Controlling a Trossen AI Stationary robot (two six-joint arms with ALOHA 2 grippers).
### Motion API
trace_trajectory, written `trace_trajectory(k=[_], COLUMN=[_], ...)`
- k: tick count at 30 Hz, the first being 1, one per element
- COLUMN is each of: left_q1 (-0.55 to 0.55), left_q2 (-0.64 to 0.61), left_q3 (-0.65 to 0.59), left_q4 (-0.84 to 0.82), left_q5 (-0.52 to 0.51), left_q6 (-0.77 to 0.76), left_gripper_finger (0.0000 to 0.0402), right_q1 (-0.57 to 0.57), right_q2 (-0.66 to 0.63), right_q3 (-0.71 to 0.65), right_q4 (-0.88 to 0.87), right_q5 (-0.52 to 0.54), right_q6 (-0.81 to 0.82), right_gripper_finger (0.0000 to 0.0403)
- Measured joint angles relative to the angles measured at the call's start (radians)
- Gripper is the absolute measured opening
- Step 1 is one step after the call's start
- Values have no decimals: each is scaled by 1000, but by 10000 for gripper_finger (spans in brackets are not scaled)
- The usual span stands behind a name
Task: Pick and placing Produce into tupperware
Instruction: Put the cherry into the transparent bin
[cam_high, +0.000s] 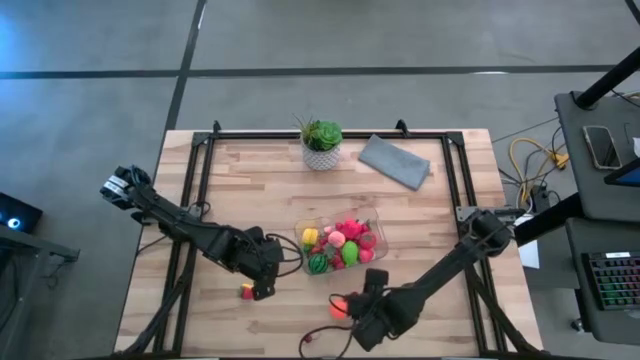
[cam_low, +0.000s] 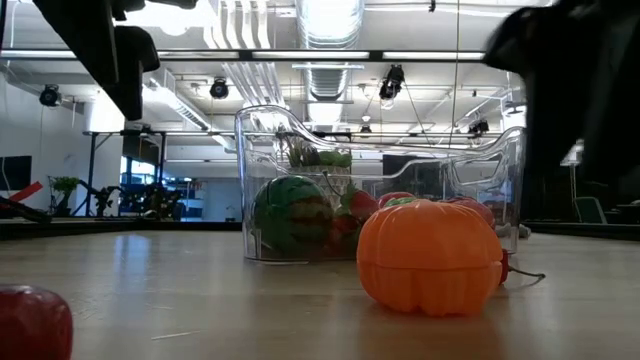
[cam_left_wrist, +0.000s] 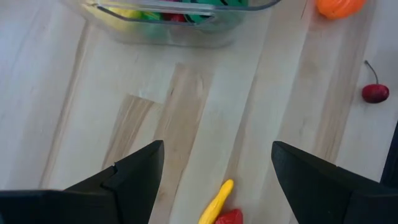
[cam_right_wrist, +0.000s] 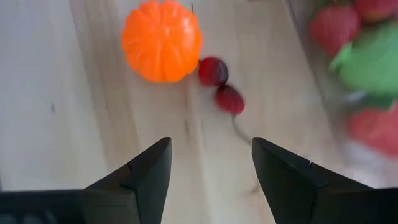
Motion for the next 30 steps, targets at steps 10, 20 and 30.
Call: trace_trajectory(k=[10,20,30], left_q1=[0,1,1], left_q2=[0,0,0], left_q3=[0,0,0], left_q4=[1,0,0], left_q5=[-3,-4,-33], left_q6=[-33,-51,-43], left_gripper_finger=[283,283,283], right_q1=[-62,-79,-91], right_q2=[0,0,0], right_q3=[-5,-69,-131], right_q4=[53,136,167], right_q5=[-12,-16,-20], right_q6=[-370,-418,-418], right_gripper_finger=[216,216,215])
